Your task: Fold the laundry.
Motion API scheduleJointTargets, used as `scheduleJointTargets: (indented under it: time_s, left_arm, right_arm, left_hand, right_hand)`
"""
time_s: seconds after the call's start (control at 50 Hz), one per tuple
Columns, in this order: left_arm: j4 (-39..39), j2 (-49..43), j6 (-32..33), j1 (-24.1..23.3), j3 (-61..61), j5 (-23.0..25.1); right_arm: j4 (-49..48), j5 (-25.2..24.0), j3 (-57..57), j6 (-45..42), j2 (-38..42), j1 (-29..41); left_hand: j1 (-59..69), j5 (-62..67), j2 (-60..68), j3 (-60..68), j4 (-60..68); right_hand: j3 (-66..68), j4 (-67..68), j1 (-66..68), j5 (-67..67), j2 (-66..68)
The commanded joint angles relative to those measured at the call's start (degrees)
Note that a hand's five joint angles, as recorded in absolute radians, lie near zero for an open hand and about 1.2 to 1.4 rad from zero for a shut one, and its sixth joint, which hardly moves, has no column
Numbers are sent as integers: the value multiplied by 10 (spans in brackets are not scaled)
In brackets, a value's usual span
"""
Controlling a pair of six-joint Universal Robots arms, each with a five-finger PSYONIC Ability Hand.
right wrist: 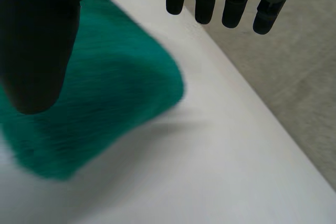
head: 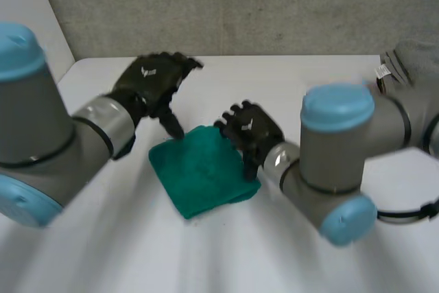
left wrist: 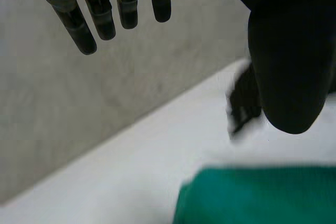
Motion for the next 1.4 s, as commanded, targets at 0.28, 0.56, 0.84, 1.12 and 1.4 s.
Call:
scheduleJointTargets:
  time_s: [0.28,0.56,0.84,1.12,1.4]
  left_arm:
    - [-19,25,-7,35,21,321]
    - [-16,25,-8,35,12,321]
    - [-16,34,-8,40,21,321]
    - [-9,72,-53,40,61,321]
    - [4,70,-84,35,35,321]
  right_arm:
    - [-274,-18,133,-10,61,39]
    - [-278,-20,57,-9,108,38]
    - [-278,-10,-57,2,112,31]
    - [-292,63,-176,48,10,-151]
    - [-378,-18,-152,72,90,-452]
  left_hand:
    - [-10,-28,-21,-22,-17]
    - [-10,-28,-21,-22,-17]
    - [-10,-27,-21,-22,-16]
    - [-10,-27,-21,-22,-16]
    - [-10,-27,-21,-22,-16]
  right_hand:
    - [-21,-22,-30,-27,-22]
    - [161,160,153,155,160]
    - [679,678,670,673,678]
    - [679,678,670,673,678]
    - [679,678,670,673,678]
